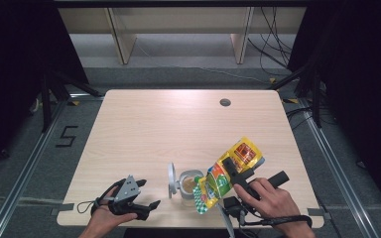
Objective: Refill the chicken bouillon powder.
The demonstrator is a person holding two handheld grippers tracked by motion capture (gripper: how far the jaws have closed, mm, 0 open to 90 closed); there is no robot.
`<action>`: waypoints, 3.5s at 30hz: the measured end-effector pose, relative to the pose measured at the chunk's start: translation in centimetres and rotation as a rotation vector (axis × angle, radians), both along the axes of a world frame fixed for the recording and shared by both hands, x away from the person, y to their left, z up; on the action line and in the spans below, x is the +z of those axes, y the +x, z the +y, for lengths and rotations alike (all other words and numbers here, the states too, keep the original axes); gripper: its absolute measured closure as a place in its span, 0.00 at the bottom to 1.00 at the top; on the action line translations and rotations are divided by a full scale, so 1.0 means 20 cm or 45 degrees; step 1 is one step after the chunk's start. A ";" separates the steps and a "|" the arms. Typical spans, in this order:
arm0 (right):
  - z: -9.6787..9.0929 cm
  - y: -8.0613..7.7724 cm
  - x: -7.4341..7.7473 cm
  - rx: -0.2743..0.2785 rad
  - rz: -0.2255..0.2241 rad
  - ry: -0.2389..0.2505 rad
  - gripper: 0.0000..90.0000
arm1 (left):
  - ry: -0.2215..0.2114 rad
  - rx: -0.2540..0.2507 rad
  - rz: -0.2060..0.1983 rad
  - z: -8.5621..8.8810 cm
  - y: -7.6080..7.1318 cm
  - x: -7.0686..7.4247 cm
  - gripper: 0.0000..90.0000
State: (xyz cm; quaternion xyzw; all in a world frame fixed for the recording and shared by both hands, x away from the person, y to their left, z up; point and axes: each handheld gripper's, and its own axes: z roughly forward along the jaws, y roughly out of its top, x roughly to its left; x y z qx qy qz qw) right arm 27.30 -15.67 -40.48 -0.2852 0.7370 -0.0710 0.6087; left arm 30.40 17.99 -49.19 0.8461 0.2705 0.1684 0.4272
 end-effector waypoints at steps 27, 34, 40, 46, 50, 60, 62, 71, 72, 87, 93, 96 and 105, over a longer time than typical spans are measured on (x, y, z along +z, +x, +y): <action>-0.01 0.01 -0.01 0.011 0.008 0.025 0.57 | -0.030 0.006 0.021 -0.01 0.00 -0.01 0.19; 0.00 -0.01 -0.03 -0.031 0.017 0.064 0.57 | -0.048 0.026 0.035 -0.01 -0.01 -0.01 0.19; 0.00 0.00 0.00 0.020 0.005 -0.010 0.57 | -0.051 0.031 0.024 -0.01 -0.01 -0.01 0.19; 0.00 0.00 0.00 0.013 0.005 -0.005 0.57 | -0.033 0.024 0.023 -0.01 -0.01 -0.01 0.19; 0.00 0.00 0.00 0.014 0.008 -0.006 0.57 | -0.023 0.020 0.020 -0.01 0.00 -0.01 0.19; 0.00 0.00 0.00 0.015 0.007 -0.006 0.57 | -0.018 0.018 0.019 -0.01 0.00 -0.01 0.19; -0.01 0.01 -0.01 0.001 0.018 0.039 0.57 | -0.031 0.023 0.021 -0.01 -0.01 -0.01 0.19; -0.01 0.00 -0.01 -0.017 0.017 0.035 0.57 | -0.036 0.020 0.016 -0.01 0.00 -0.01 0.19; -0.01 0.00 -0.02 -0.016 0.020 0.045 0.57 | -0.020 0.019 0.018 0.00 0.00 -0.01 0.19; -0.01 0.01 0.00 0.005 0.010 0.007 0.57 | -0.031 0.019 0.015 -0.01 0.00 -0.01 0.19; -0.01 0.01 0.00 0.009 0.012 0.016 0.57 | -0.017 0.018 0.018 0.00 0.00 -0.01 0.19; -0.01 0.01 0.00 0.008 0.009 0.006 0.57 | -0.031 0.019 0.015 -0.01 0.00 -0.01 0.19; -0.01 0.01 0.00 0.009 0.012 0.015 0.57 | -0.058 0.030 0.021 -0.01 0.00 -0.01 0.19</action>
